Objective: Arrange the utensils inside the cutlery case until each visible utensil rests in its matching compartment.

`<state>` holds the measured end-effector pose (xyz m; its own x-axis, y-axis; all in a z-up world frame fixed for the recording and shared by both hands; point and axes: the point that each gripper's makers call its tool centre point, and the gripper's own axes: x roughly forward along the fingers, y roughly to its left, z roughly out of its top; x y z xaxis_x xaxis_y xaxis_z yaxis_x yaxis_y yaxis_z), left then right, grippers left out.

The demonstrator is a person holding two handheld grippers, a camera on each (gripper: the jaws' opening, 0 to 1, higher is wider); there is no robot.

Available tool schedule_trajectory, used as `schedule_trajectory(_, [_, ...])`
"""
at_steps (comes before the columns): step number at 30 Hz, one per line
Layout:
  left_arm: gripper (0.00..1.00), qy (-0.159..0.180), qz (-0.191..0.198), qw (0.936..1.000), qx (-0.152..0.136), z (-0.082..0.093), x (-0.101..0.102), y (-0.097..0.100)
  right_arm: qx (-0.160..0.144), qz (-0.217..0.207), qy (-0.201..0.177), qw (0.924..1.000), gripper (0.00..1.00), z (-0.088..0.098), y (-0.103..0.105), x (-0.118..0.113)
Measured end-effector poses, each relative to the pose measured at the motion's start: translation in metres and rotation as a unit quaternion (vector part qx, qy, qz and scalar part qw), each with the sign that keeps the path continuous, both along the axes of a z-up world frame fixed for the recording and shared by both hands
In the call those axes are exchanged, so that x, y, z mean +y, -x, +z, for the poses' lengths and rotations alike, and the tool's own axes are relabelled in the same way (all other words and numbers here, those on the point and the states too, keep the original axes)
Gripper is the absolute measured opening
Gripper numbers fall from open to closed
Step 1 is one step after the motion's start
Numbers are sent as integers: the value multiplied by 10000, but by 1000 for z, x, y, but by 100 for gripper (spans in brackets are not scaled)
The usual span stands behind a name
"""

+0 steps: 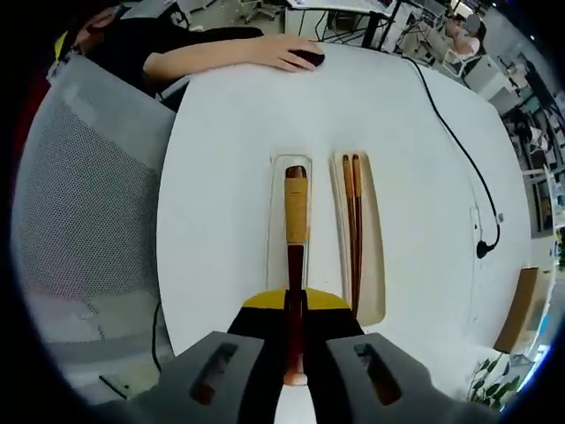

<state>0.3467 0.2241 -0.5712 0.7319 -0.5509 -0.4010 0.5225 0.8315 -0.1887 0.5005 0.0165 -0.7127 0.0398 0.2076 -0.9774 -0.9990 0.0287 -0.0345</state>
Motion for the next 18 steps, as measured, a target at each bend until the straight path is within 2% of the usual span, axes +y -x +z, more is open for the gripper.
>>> schedule_trajectory(1, [84, -172, -57, 9997, -155, 0, 0, -1, 33, -13, 8, 10000, 1, 0, -4, 0])
schedule_trajectory(2, [83, -211, -54, 9996, -169, 0, 0, -1, 45, -2, 19, 10000, 1, 0, -5, -1])
schedule_trajectory(6, [83, -258, -60, 9996, 77, -10, -5, 4, -19, 169, 149, 9997, 1, 10, -21, -2])
schedule_trajectory(14, [82, -402, -27, 9991, 101, -11, -10, 1, -141, 371, 210, 9990, 1, 27, -47, 10])
schedule_trajectory(18, [82, -428, -38, 9991, -20, -5, -11, -3, -168, 437, 281, 9985, 1, 29, -58, 17])
